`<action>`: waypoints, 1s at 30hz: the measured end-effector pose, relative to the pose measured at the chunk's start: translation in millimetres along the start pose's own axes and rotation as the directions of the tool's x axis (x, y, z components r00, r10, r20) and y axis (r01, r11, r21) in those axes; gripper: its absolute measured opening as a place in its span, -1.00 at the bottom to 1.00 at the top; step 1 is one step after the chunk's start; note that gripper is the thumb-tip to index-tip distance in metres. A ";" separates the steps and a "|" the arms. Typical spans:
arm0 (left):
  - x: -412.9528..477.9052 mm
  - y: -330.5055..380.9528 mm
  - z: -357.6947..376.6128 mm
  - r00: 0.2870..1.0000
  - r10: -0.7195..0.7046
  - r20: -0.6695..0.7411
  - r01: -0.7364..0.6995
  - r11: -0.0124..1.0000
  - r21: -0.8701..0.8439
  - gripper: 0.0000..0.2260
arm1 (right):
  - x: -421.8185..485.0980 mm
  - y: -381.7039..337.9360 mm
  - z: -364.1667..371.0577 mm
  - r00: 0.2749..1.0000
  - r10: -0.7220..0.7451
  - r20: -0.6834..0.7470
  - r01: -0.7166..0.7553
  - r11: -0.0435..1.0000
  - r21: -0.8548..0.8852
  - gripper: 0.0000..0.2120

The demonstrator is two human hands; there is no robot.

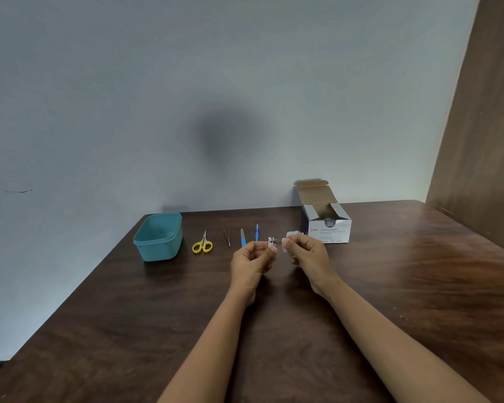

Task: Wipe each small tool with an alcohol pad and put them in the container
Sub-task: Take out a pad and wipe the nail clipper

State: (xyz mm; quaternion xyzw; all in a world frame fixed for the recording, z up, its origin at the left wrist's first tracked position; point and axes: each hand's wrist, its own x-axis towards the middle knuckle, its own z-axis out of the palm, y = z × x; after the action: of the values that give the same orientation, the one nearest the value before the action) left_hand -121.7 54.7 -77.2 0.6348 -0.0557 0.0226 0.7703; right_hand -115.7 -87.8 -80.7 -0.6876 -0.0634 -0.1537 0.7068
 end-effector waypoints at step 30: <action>-3.5 0.9 3.8 0.996 0.094 0.010 -0.092 0.943 0.321 -0.89 | -1.4 -2.4 3.5 0.994 -0.111 0.010 0.110 0.993 0.029 -0.93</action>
State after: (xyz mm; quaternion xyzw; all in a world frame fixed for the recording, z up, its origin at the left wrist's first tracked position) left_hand -125.5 51.2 -76.0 0.7484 -0.0792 0.0692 0.6549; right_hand -117.2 -84.1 -78.7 -0.6739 -0.1076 -0.1876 0.7064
